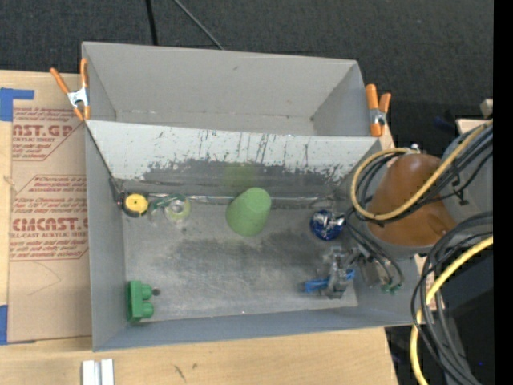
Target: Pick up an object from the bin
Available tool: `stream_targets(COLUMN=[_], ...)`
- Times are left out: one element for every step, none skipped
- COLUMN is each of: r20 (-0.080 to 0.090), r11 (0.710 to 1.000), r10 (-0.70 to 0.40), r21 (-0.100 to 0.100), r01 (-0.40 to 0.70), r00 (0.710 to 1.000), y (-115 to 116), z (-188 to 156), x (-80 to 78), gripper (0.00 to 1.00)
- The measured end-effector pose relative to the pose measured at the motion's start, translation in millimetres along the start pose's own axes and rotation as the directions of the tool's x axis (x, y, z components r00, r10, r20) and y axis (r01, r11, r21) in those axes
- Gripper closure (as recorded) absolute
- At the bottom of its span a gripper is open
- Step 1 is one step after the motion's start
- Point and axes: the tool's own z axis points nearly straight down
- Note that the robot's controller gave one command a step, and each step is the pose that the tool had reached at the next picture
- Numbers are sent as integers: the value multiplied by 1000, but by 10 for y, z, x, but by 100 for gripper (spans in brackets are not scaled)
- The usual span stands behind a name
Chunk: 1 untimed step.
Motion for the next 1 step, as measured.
stream_targets(r20=[9], r11=[1000], r10=[29], r21=[3], r01=[-29], r00=[1000], y=[-193], z=[-1455], x=[-48], gripper=[100])
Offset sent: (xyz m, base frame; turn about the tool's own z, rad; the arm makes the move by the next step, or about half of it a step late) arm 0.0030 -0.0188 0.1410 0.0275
